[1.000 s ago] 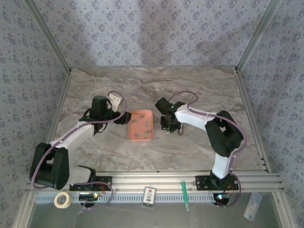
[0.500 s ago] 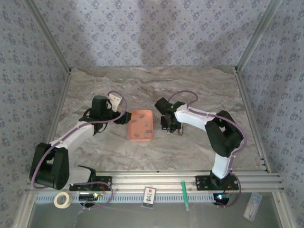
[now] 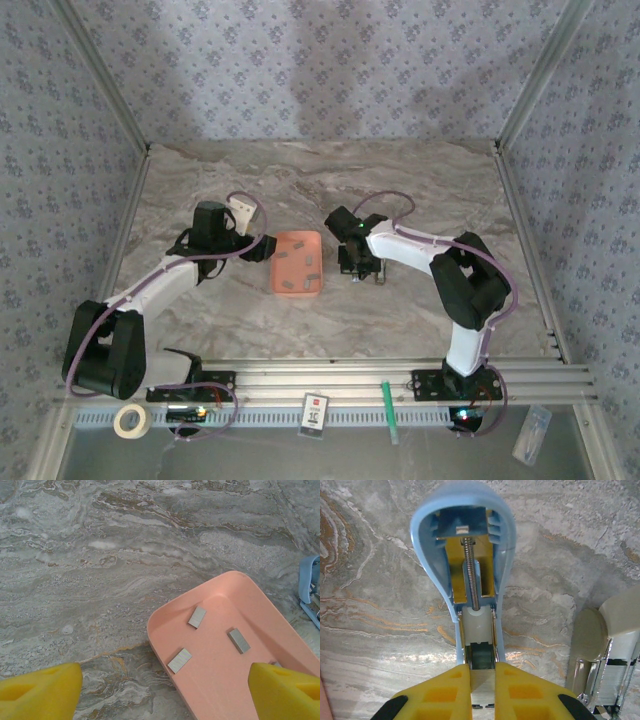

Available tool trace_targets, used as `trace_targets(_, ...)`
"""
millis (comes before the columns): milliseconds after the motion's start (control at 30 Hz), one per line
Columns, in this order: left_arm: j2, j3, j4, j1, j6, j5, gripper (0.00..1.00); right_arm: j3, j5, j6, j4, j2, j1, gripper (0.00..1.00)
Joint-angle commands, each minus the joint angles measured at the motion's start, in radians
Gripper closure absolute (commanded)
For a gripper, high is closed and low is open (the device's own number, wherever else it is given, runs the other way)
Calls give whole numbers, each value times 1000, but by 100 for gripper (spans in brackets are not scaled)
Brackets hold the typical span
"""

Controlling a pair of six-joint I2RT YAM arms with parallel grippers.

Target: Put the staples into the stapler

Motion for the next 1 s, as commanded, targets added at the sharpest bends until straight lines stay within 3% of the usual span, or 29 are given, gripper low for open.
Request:
trace_targets(0,1,30,2,-7,15,25,14,16,29,-14,-75,26,8,86)
trace_targets(967,-6,30,3,-10,14,27,14,21,62,-26,-69,-28,11,86)
